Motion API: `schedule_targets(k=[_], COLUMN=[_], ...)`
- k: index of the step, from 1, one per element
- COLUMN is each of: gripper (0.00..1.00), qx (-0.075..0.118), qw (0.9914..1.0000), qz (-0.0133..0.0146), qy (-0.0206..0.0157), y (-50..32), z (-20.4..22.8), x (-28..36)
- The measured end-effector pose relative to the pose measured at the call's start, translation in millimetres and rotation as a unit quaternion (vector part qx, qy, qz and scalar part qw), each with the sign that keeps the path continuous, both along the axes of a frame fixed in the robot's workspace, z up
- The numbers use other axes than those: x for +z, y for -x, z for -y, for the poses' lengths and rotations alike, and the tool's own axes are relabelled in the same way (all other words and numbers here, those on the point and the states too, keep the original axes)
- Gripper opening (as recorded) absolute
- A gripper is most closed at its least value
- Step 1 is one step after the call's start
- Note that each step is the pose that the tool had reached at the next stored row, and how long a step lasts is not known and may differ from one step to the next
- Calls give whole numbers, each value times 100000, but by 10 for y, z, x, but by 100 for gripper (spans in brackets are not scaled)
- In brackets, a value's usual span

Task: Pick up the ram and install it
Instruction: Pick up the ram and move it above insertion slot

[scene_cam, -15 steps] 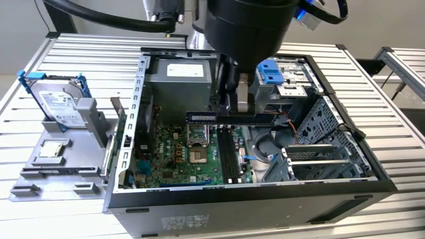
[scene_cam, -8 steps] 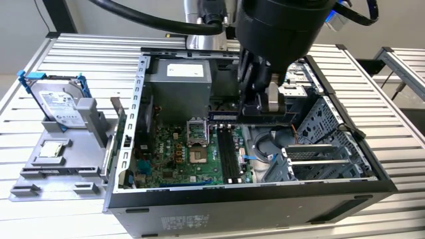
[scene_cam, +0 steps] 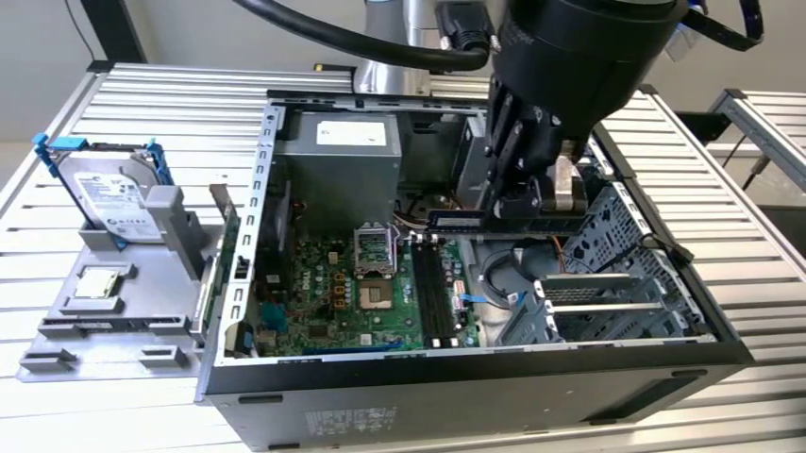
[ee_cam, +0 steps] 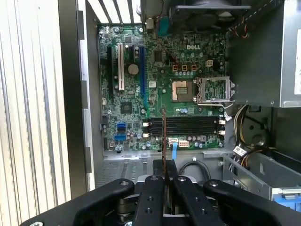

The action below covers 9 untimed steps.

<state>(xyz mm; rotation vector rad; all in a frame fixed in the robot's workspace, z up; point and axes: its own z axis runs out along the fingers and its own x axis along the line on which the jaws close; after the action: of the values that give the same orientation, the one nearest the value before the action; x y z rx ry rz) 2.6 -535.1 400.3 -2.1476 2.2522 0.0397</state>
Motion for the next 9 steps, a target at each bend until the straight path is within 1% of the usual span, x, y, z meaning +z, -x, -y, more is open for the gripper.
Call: schedule_targets(k=[5,6,7,9], gripper=[0,0,0,0], qx=[-5,-4,2,0], qw=[100000,100000,100000,100000], qz=[2,2,1,1], qy=[0,5,9,2], y=[-3,-3,-3,-3], z=[-6,-26,-55,-140], x=[0,1,1,0])
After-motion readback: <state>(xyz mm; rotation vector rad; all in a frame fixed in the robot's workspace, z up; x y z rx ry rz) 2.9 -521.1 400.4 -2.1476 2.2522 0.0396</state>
